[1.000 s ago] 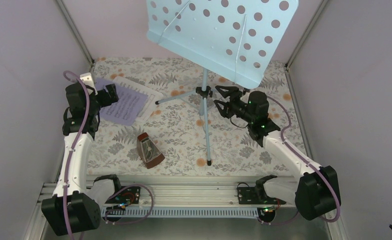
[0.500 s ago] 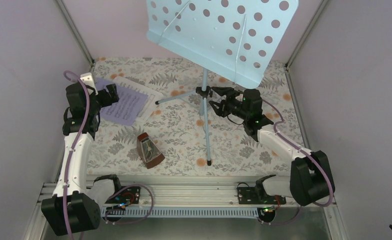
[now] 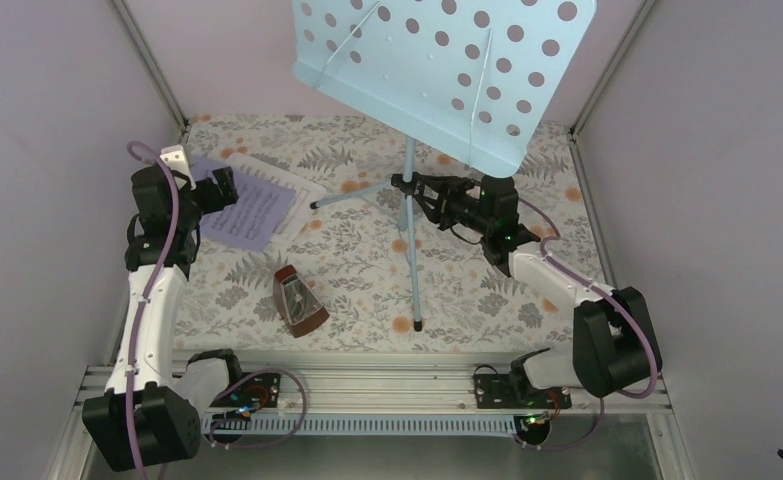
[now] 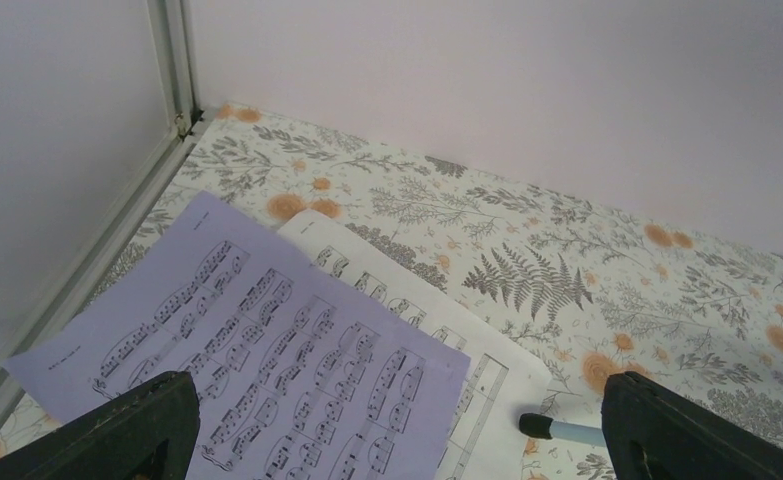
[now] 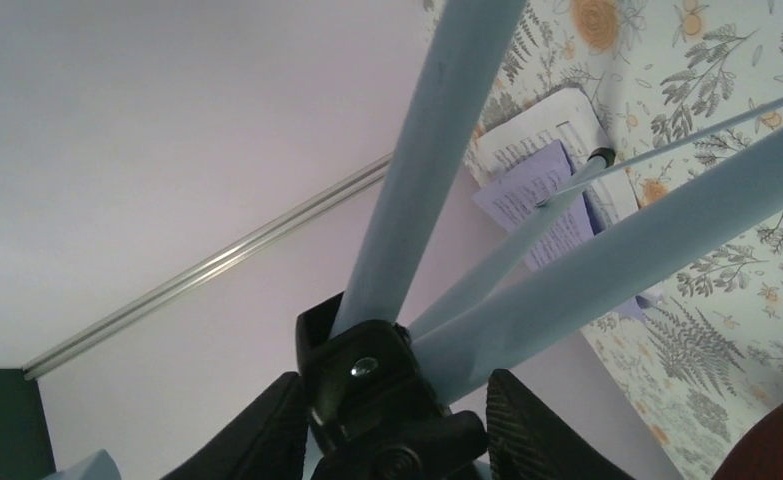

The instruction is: Pack up the instrument practice props

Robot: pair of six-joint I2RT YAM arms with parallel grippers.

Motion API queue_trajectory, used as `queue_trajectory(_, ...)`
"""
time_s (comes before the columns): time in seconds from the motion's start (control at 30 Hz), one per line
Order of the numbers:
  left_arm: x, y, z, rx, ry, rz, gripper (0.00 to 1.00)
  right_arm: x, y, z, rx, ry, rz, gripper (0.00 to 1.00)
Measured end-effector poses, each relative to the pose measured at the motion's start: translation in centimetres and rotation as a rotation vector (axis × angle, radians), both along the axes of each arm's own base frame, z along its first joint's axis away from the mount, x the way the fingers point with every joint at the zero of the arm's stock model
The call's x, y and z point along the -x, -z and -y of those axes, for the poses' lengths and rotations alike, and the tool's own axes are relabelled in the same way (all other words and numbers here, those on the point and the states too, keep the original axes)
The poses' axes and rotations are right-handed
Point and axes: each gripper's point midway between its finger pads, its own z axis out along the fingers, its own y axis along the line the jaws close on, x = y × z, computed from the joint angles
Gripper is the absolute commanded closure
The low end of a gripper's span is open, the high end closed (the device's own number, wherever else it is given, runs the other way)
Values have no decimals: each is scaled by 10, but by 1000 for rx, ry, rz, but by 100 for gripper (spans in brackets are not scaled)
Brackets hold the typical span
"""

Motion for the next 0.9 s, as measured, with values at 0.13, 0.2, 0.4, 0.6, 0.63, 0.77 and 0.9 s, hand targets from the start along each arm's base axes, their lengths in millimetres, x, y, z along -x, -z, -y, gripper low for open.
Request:
queue_trajectory(0.13,0,0,1,2,3,1,0,-1,0,0,-8,2,-4,81)
queue_trajectory(0.2,0,0,1,2,4,0,0,-1,-1,-1,-13,3,-7,88)
queue_trajectory(0.4,0,0,1,3,7,1,0,-1,-2,-1,-15,-1,-6,96)
queue_trajectory(0.6,0,2,2,6,12,-3,0,-1,-1,-1,-15,-1,-4,66)
queue_trajectory(0.63,0,2,2,6,12,-3,0,0,-1,-1,-14,-2,2,64)
queue_trajectory(0.77,0,2,2,7,13,-3,0,4,2,1,-13,-1,2,83)
queue_trajectory(0.9,0,2,3,7,13,-3,0,5,-3,3,-19,7,29,96)
